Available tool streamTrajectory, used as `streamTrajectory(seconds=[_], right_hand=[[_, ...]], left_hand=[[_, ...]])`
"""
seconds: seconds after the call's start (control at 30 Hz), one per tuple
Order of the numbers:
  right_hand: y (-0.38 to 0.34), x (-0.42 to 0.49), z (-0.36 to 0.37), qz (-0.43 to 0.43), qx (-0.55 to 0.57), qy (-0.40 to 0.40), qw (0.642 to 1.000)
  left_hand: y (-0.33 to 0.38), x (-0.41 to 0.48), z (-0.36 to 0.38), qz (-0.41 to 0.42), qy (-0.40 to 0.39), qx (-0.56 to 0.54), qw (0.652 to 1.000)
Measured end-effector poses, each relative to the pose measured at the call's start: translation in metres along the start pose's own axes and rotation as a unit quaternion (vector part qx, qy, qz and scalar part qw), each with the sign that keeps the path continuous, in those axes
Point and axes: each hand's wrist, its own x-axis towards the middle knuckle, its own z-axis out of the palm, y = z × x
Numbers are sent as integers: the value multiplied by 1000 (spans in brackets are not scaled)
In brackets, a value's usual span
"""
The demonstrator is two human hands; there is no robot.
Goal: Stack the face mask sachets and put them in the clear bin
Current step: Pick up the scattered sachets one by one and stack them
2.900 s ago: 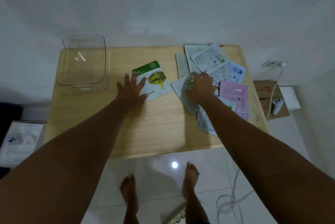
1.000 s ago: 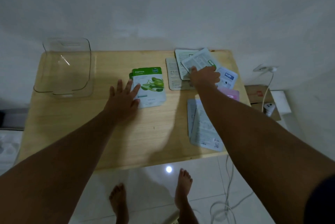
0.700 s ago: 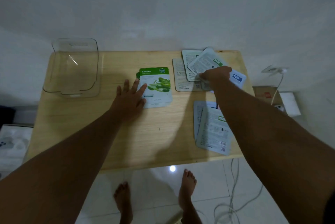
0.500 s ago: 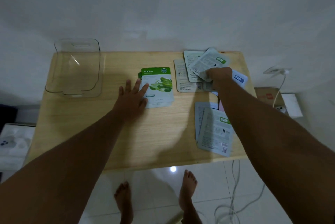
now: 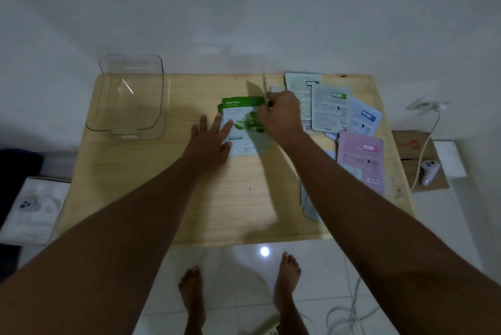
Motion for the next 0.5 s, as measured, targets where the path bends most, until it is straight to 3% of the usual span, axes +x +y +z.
streamTrajectory(seconds=[0.23,0.37,0.5], right_hand=[[-24,-11,31,-33,-82,-99,991],[-12,-18,17,-13,-212,-154,965],[-1,-30,22,-16,-218,-201,955]], left_hand=[[-1,1,1,8,0,-4,1000],[3,-2,-4,-15,15,-55,998],[6,-2,-8,-16,25,-91,995]])
